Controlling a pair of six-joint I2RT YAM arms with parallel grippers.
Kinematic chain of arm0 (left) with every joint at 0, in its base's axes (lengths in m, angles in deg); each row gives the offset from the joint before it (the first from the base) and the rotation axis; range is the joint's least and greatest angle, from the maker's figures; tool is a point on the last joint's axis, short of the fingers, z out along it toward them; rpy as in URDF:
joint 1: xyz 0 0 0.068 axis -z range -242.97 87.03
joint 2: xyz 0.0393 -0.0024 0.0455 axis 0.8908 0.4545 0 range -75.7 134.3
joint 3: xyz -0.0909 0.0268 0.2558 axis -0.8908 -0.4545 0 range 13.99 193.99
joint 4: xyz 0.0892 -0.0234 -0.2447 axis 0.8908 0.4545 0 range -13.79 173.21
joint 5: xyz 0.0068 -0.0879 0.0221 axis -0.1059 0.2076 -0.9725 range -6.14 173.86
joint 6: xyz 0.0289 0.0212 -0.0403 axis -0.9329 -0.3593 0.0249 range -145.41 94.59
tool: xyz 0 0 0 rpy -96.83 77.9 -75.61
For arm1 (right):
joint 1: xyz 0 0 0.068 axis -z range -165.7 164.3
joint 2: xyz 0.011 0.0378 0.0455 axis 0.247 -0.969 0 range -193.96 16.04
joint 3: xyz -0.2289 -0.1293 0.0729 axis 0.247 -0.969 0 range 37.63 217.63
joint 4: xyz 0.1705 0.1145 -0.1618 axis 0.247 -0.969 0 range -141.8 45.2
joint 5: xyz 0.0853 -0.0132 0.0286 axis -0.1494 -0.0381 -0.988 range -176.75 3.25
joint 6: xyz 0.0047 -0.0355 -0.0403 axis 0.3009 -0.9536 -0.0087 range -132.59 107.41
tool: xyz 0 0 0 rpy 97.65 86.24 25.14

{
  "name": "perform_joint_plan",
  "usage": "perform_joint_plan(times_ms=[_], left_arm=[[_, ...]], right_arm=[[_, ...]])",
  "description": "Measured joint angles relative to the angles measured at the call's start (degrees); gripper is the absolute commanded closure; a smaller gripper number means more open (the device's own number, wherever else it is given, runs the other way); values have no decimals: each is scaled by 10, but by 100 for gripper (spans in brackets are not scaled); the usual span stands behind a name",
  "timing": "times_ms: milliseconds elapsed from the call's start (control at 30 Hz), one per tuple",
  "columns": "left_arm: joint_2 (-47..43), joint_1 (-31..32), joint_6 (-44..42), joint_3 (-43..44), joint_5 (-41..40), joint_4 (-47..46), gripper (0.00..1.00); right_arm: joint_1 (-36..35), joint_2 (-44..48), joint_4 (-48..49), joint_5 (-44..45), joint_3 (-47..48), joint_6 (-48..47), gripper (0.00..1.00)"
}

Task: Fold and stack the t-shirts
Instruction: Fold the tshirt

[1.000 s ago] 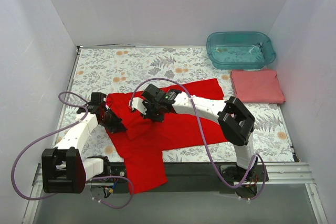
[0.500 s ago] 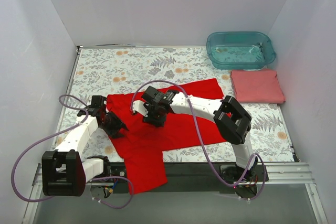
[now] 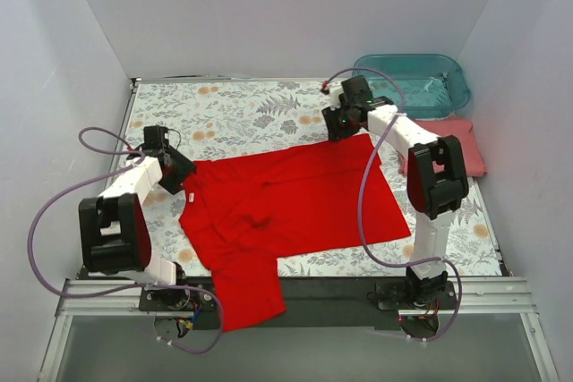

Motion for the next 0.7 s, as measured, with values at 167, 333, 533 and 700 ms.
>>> perform_joint_plan(times_ms=[167,333,533,700], left_arm=[[78,0,-1,33,-2,-43,51],[130,0,-4,58,0,-70,55],[162,0,-9,82,-6,-82,85],[195,-2,-11,116,-27,-81,99]], right_arm=[[63,32,30,-2,-61,52,59],[87,35,74,-20,-106,104,62],[131,12,115,-33,-137,160,64],[170,0,155,-39,-160,204,64]])
